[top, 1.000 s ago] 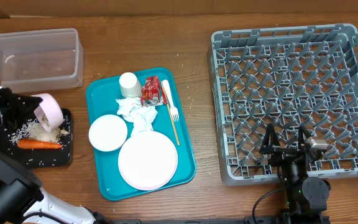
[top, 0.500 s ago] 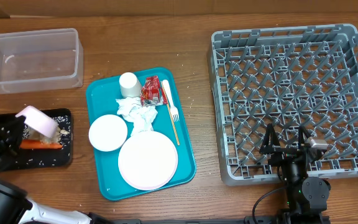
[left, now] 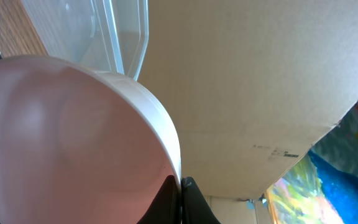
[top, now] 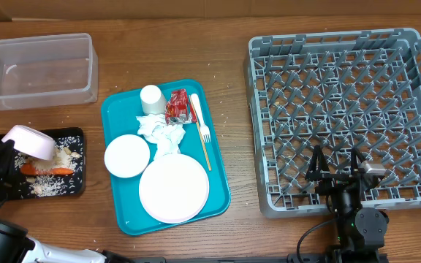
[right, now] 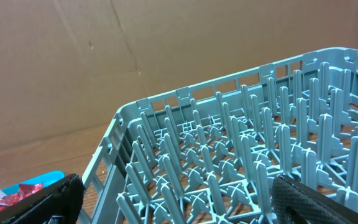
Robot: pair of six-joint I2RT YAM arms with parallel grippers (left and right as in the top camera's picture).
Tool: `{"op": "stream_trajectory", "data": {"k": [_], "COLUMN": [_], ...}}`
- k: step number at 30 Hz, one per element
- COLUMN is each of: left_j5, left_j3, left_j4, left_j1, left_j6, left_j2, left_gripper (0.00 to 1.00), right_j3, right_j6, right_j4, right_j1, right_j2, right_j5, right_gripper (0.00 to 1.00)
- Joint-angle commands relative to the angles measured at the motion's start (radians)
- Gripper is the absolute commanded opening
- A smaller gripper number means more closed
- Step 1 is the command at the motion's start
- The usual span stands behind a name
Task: Sort waste into correct bins and load items into the dishwasher rack
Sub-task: 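Tip the pink bowl to dump rice and peanut shells onto the tray, then carry the empty pink bowl right and set it on the teal tray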
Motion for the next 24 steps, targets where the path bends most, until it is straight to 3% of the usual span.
{"op": "stream_trajectory", "data": {"k": [1, 8, 14, 21, 24], "left_j5": [0.042, 0.019, -0.075, -0.396, -0.666], "left_j3": [-0.006, 0.001, 0.051, 0.157, 0.196], "left_j4": [0.007, 0.001, -0.04, -0.065, -0.037], "left_j1": [-0.003, -0.056, -0.188, -0.432, -0.619], "left_j6": [0.003, 0.034, 0.073, 0.068, 0.05], "left_j2": [-0.025, -0.029, -0.092, -0.276, -0.35], "left_gripper": [0.04, 0.04, 0.04, 0.04, 0.04], "right_j3": [-0.01, -0.01, -0.011, -0.01, -0.01], "right_j6": [-0.006, -0.006, -0.006, -0.006, -0.006], "right_j4": [0.008, 0.008, 0.008, 0.008, 0.008], "right_j1": [0.005, 0.005, 0.005, 0.005, 0.005], "right_j2": [-0.011, -0.011, -0.011, -0.011, -0.011], "right_j5": [-0.005, -0.005, -0.005, -0.005, -0.005], "right_gripper": [1.0, 1.0, 1.0, 1.0, 1.0]}}
